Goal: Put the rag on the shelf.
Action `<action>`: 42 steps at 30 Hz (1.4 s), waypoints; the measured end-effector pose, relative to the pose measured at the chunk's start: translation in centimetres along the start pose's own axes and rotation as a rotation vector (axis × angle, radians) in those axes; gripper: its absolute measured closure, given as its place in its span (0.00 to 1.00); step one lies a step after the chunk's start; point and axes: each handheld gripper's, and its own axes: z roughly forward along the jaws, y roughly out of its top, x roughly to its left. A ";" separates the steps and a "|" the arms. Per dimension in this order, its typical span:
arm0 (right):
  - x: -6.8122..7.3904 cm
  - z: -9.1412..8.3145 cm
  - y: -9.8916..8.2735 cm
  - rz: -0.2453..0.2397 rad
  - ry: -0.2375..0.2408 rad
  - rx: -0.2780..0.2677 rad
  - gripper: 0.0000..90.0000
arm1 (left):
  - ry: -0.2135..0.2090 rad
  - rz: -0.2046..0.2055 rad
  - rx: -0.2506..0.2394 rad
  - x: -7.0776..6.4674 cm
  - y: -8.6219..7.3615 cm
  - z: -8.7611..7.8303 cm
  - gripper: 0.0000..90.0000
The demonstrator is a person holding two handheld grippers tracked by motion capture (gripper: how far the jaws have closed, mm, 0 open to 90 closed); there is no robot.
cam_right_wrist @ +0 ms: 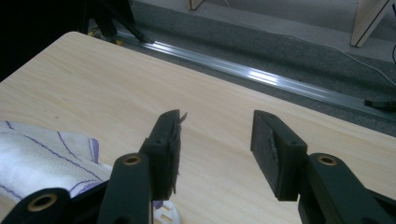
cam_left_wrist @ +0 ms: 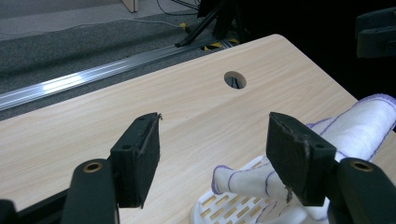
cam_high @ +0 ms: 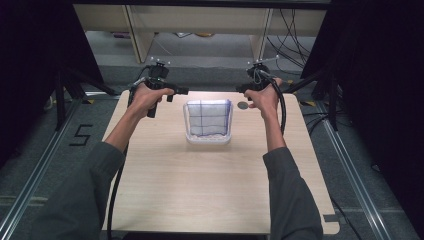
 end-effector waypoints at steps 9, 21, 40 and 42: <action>-0.1 -0.9 -0.4 0.013 0.009 -0.009 0.54 | -0.024 0.005 -0.012 -0.4 -0.4 -0.9 0.37; 0.9 -2.0 -0.7 0.021 0.033 -0.024 0.44 | -0.060 0.007 -0.025 -1.5 -1.9 -1.9 0.29; 1.1 -3.8 -3.0 -0.031 0.059 -0.062 0.41 | -0.108 0.036 -0.051 -2.2 -5.3 -3.5 0.27; 1.2 -4.0 -3.2 -0.025 0.064 -0.060 0.41 | -0.109 0.035 -0.054 -2.3 -5.7 -3.5 0.27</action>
